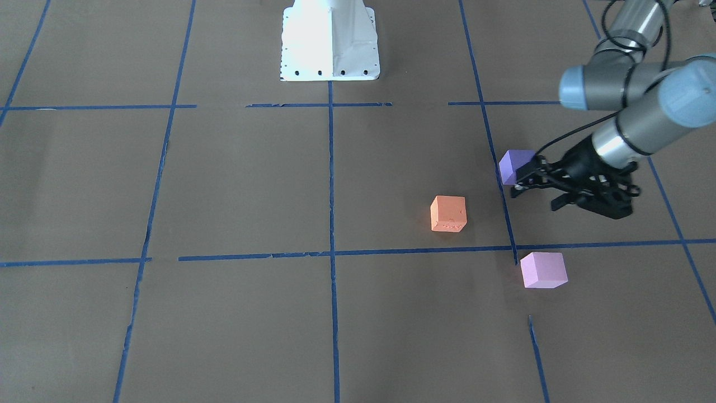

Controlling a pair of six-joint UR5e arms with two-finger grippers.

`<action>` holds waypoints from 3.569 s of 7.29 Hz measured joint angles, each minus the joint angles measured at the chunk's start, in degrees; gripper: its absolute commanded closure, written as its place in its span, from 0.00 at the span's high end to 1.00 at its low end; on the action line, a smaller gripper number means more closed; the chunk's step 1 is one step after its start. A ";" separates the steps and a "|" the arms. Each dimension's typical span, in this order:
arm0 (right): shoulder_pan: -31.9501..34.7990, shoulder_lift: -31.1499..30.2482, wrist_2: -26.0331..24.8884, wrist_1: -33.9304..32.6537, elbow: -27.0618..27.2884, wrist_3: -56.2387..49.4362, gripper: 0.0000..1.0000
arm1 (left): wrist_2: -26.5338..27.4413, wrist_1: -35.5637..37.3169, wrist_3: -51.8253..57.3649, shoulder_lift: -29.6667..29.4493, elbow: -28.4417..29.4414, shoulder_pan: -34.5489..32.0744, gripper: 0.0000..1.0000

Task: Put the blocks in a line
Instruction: 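Move the left gripper out over the cubes toward the orange cube, then lower the left gripper onto the orange cube and close on it, then carry the orange cube toward the pink cube, between pink and purple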

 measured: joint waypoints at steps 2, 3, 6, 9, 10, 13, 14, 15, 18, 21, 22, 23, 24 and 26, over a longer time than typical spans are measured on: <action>-0.01 0.00 0.00 0.00 0.00 -0.04 1.00 | 5.45 1.49 -9.51 -5.18 3.34 5.06 1.00; -0.03 0.00 0.00 0.00 0.00 -0.02 1.00 | 9.49 4.76 -10.90 -6.19 3.78 5.98 1.00; 0.02 0.00 0.00 0.00 0.00 0.01 1.00 | 18.51 10.87 -11.88 -8.34 3.66 9.35 1.00; -0.03 0.00 0.00 0.00 0.00 0.01 1.00 | 19.34 11.41 -13.12 -8.73 3.71 12.59 1.00; -0.02 0.00 0.00 0.00 0.00 0.02 1.00 | 19.33 11.19 -13.15 -8.53 3.89 13.38 1.00; -0.02 0.00 0.00 0.00 0.00 0.02 1.00 | 19.30 7.82 -12.77 -7.84 6.32 15.25 0.81; 0.00 -0.02 0.00 0.00 0.00 0.02 1.00 | 19.57 6.12 -12.60 -7.56 7.28 15.43 0.40; -0.01 -0.03 0.00 0.00 0.00 0.02 1.00 | 20.09 5.43 -12.03 -7.46 7.62 15.38 0.25; 0.03 -0.01 0.00 0.00 0.00 0.02 1.00 | 20.31 6.06 -8.92 -7.02 6.44 13.45 0.16; -0.03 0.00 0.00 0.00 0.00 0.02 1.00 | 18.34 11.95 1.41 -0.05 -1.07 6.81 0.20; -0.03 0.00 0.00 0.00 0.00 0.02 1.00 | 16.99 12.46 3.63 2.70 -1.69 4.83 0.21; -0.03 0.00 0.00 0.00 0.00 0.02 1.00 | 16.35 12.45 4.93 4.42 -1.58 3.84 0.21; -0.03 0.00 0.00 0.00 0.00 0.00 1.00 | 16.05 12.39 5.19 5.02 -1.22 3.61 0.21; 0.00 0.00 0.00 0.00 0.00 -0.01 1.00 | 15.64 11.24 4.00 4.81 0.19 3.78 0.24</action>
